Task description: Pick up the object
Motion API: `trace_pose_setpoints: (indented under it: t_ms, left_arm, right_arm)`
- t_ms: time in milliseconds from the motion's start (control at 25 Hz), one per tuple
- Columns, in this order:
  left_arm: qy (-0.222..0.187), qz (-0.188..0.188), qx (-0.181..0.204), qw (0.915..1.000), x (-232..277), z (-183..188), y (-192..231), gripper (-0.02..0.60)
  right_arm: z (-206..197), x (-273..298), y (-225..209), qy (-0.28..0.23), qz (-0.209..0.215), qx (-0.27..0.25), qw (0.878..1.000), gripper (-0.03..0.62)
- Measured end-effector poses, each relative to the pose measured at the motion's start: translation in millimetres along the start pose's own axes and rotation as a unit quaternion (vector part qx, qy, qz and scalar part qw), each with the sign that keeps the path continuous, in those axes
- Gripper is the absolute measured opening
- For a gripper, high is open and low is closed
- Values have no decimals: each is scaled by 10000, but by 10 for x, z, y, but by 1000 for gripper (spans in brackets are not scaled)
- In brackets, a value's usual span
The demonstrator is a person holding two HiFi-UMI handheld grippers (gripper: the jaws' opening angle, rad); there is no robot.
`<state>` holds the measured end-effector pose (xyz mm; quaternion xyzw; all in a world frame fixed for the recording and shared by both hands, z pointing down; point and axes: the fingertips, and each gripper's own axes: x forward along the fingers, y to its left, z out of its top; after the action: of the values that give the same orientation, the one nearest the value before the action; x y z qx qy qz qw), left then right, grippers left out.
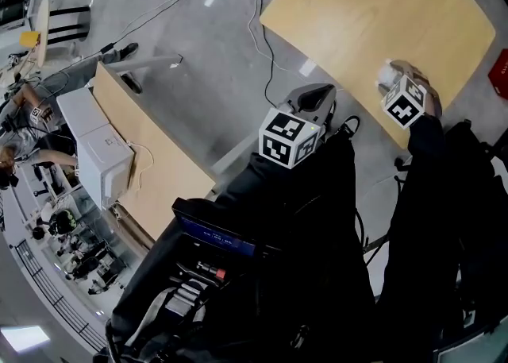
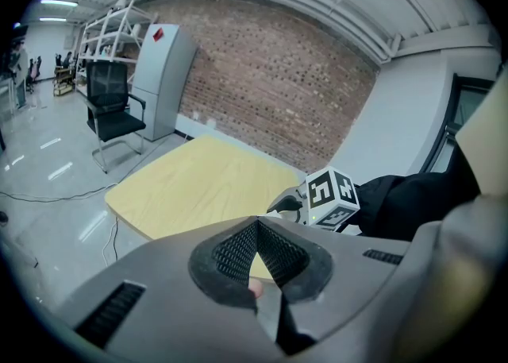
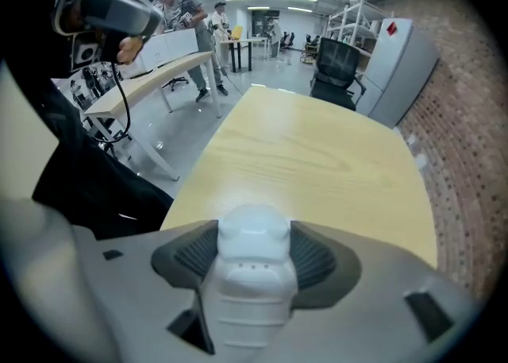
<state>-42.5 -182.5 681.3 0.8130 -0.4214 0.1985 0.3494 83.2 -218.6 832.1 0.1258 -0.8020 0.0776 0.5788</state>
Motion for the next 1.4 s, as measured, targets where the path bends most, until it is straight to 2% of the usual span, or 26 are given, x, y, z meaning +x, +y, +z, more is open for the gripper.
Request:
trace_pose_setpoints:
  t_ms: [360, 600, 760, 920, 1400]
  left_arm:
    - [-40, -4, 36, 10000, -55, 26, 29, 0]
    - [-37, -36, 129, 9999, -75, 60, -29, 0]
    - [-70, -30, 210, 9998, -94, 91, -45, 0]
    - [-202, -53, 316, 9993, -153, 219, -91, 0]
    - [-958, -329, 708, 9923, -409, 935, -558, 0]
  right_arm:
    - [173, -331, -107, -885, -663, 453, 9928, 293]
    - [324, -683, -224, -1654, -1263, 911, 9739, 293]
    - [438, -1053, -344, -2191, -1757, 1245, 9516, 293]
    - [578, -1572, -432, -2721, -2260, 1565, 9222, 293]
    - [723, -3056, -377, -3698, -3308, 2028, 8442, 293]
